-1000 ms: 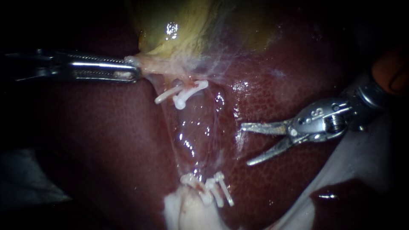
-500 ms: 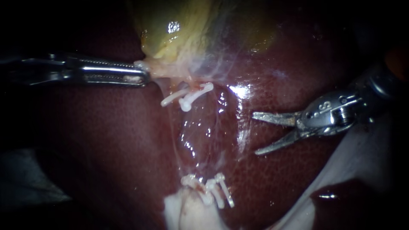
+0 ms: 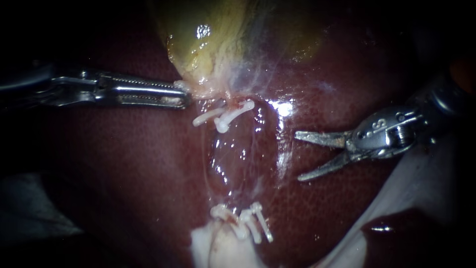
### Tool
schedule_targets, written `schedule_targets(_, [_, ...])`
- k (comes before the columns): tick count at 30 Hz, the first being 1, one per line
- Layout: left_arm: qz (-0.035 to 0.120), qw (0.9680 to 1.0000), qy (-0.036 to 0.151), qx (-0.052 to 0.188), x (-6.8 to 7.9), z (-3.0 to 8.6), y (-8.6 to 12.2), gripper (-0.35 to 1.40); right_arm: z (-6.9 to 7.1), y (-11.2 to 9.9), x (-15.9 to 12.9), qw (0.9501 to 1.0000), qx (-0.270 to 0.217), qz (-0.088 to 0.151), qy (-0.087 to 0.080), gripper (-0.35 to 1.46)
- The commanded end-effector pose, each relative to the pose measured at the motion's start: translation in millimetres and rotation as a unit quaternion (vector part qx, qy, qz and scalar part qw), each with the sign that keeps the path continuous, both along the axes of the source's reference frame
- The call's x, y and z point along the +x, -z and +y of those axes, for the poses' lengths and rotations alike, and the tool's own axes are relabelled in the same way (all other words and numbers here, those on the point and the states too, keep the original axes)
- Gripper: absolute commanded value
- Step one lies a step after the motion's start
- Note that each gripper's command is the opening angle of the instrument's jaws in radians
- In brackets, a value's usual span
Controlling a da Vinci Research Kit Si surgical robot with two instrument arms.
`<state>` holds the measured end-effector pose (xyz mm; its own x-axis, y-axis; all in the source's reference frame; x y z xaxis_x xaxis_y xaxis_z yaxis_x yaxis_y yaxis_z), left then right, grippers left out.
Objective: Go back from the cut right tube
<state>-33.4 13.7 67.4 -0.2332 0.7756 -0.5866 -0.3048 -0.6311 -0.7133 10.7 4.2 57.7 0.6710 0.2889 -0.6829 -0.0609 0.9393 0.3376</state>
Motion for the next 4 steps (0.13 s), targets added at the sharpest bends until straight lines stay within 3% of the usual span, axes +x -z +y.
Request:
schedule_targets(1, [0.0,1.0,0.0,0.0,0.0,0.0,0.0,-0.35,0.0,0.0,0.0,1.0,0.0,0.0,0.0,1.45])
schedule_targets(4, [0.0,1.0,0.0,0.0,0.1,0.1,0.1,-0.35,-0.1,-0.2,0.2,1.0,0.004,0.004,0.004,1.45])
